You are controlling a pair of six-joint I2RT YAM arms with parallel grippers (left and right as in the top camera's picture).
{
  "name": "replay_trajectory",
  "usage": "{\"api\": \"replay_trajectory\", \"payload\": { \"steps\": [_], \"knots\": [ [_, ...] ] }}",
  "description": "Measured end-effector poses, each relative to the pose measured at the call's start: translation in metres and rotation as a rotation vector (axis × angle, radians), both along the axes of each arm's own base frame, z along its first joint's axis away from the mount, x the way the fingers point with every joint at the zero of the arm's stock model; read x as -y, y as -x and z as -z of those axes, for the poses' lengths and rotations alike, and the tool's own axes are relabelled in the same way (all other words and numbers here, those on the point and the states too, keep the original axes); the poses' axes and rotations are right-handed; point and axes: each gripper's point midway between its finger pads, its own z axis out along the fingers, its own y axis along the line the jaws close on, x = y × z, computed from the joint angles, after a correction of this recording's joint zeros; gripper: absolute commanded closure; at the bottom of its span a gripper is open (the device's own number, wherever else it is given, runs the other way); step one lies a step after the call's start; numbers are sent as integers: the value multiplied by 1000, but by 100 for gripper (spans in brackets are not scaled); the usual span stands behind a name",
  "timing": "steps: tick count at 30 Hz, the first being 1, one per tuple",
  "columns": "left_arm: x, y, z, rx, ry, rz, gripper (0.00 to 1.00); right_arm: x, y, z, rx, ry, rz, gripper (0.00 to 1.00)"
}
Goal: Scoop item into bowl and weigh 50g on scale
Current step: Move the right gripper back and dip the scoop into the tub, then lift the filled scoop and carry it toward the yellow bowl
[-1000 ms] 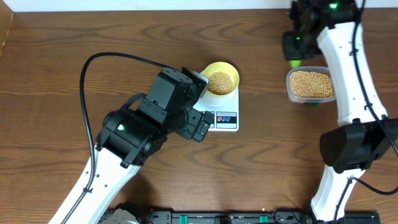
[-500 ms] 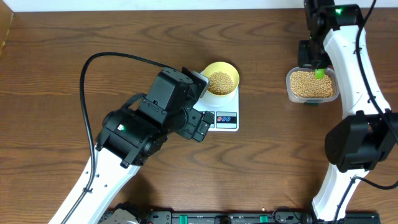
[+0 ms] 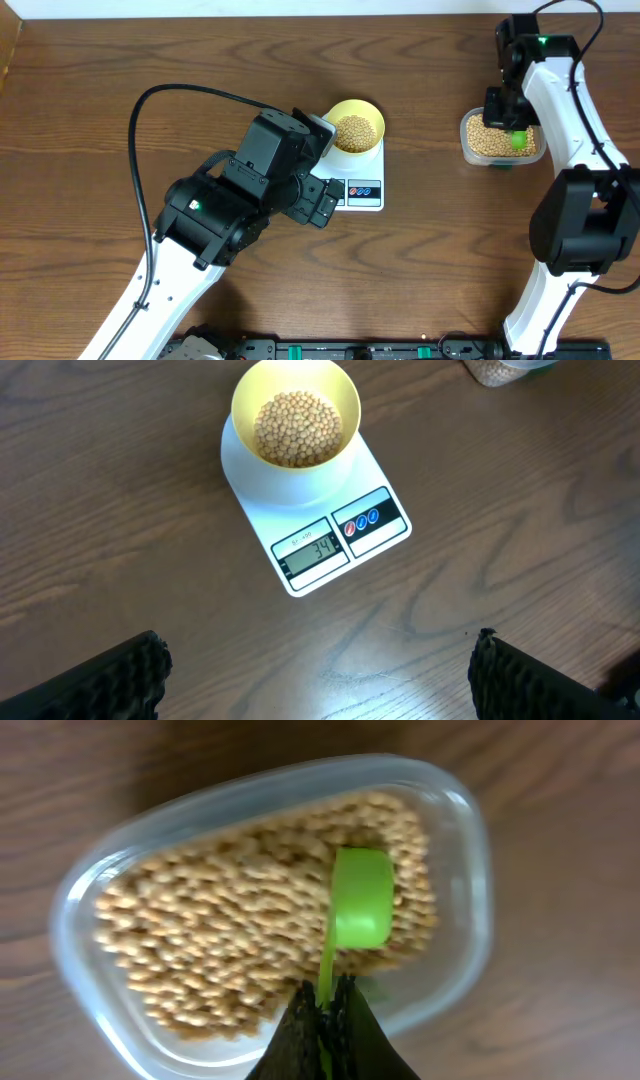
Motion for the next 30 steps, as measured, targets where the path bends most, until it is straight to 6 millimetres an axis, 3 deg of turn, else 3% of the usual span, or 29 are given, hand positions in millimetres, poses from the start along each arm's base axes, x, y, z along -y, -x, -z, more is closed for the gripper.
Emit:
{"api": "replay_trajectory", "payload": {
  "steps": [8, 19, 30],
  "knots": [
    [0, 0, 0, 0, 0, 0, 2, -23, -3, 14, 12, -182, 0, 99],
    [0, 0, 0, 0, 0, 0, 2, 1, -1, 9, 46, -477, 65, 99],
    [0, 0, 0, 0, 0, 0, 2, 16, 19, -4, 48, -722, 73, 99]
  ]
}}
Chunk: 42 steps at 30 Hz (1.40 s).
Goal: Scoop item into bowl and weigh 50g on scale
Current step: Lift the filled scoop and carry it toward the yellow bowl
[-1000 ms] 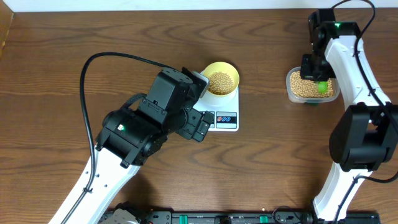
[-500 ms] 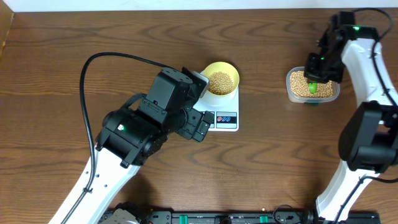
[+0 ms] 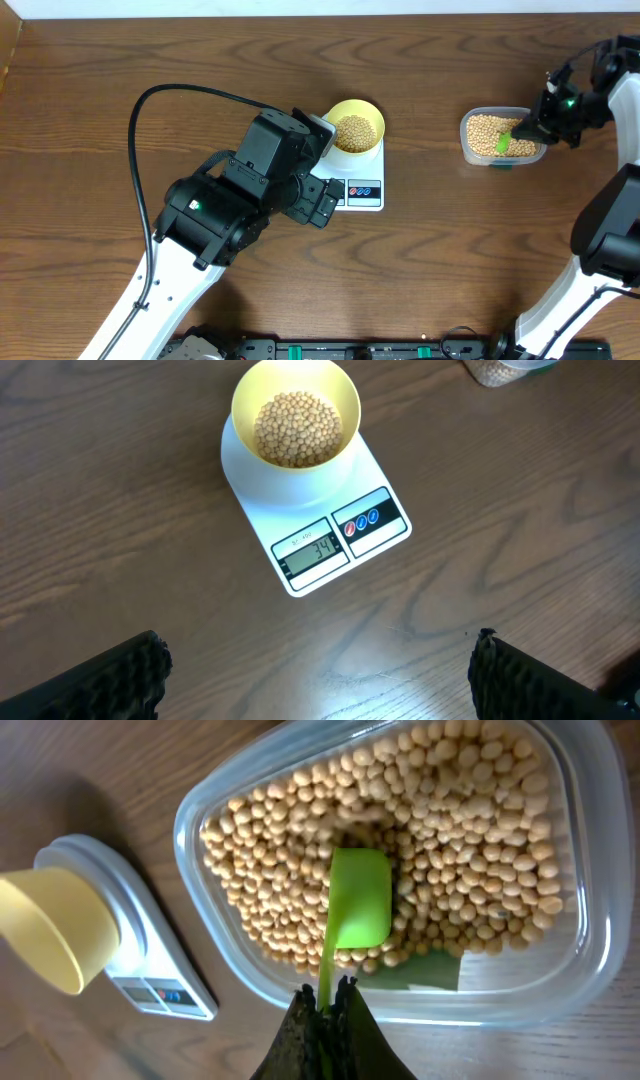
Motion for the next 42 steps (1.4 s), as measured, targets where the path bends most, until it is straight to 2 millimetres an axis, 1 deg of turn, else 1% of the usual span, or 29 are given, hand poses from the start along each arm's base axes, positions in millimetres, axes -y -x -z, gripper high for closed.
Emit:
{"api": "replay_trajectory", "payload": {
  "steps": [7, 14, 27, 33, 42],
  "knots": [
    [0, 0, 0, 0, 0, 0, 2, 9, 2, -5, 35, -51, -7, 99],
    [0, 0, 0, 0, 0, 0, 2, 19, 2, -16, 114, -136, -11, 99],
    [0, 0, 0, 0, 0, 0, 2, 36, -1, -47, 306, -328, 12, 99],
    [0, 0, 0, 0, 0, 0, 2, 37, -2, -61, 364, -407, 29, 99],
    [0, 0, 0, 0, 0, 0, 2, 26, -6, -85, 444, -543, 42, 99]
  ]
}}
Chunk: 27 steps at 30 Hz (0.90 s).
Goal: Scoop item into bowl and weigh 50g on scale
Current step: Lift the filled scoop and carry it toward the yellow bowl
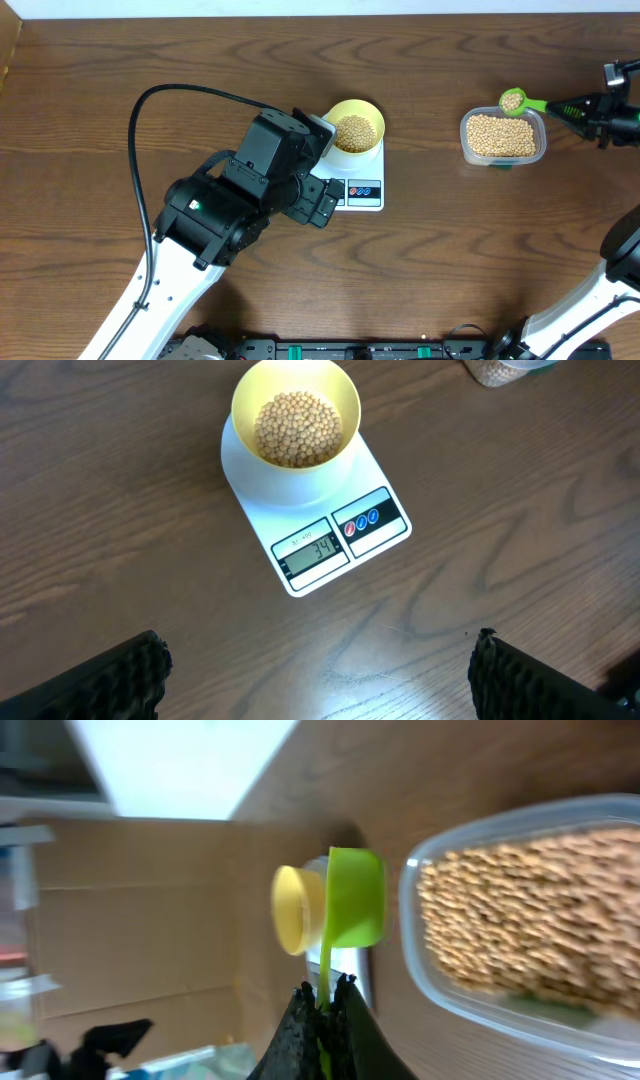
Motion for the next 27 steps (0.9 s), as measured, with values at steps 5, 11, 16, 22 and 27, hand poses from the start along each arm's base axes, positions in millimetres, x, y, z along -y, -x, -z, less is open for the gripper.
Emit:
{"api": "replay_trajectory", "payload": {
  "steps": [5, 11, 16, 22, 27],
  "knots": [
    [0, 0, 0, 0, 0, 0, 2, -7, -3, -14, 39, -77, 1, 99],
    [0, 0, 0, 0, 0, 0, 2, -49, -13, -35, 109, -184, -79, 99],
    [0, 0, 0, 0, 0, 0, 2, -103, -19, -49, 175, -247, -206, 99],
    [0, 0, 0, 0, 0, 0, 2, -175, -20, -56, 252, -267, -384, 99],
    [0, 0, 0, 0, 0, 0, 2, -217, -20, -58, 279, -275, -487, 99]
  ]
}}
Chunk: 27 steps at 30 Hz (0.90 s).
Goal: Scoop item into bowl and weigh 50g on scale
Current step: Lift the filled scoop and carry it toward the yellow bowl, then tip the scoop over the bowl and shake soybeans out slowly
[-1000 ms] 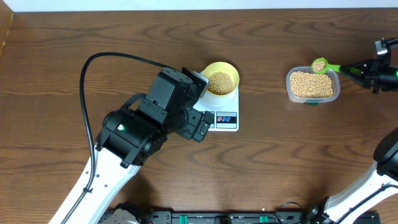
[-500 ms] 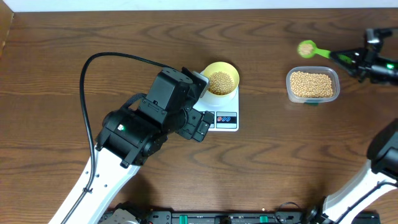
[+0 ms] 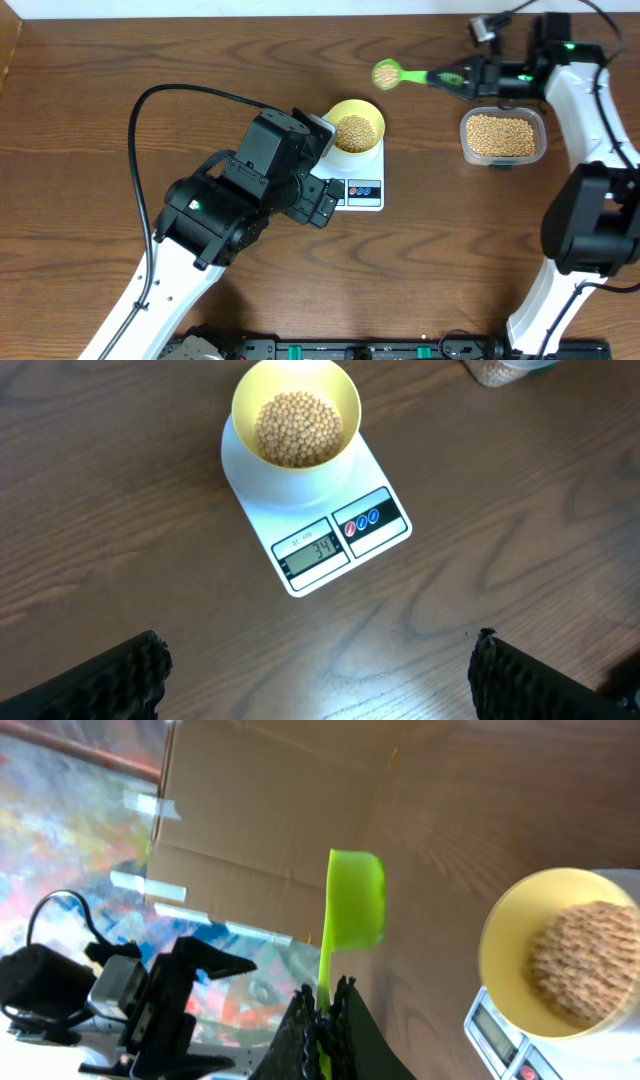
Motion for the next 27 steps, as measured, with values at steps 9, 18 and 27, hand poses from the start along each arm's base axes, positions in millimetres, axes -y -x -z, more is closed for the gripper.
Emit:
{"api": "replay_trajectory", "payload": {
  "steps": [9, 18, 27],
  "knots": [
    [0, 0, 0, 0, 0, 0, 2, -31, 5, 13, -78, 78, -43, 99],
    [0, 0, 0, 0, 0, 0, 2, -45, 12, 38, -135, 215, -45, 99],
    [0, 0, 0, 0, 0, 0, 2, -70, 24, 72, -137, 428, -74, 99]
  ]
}}
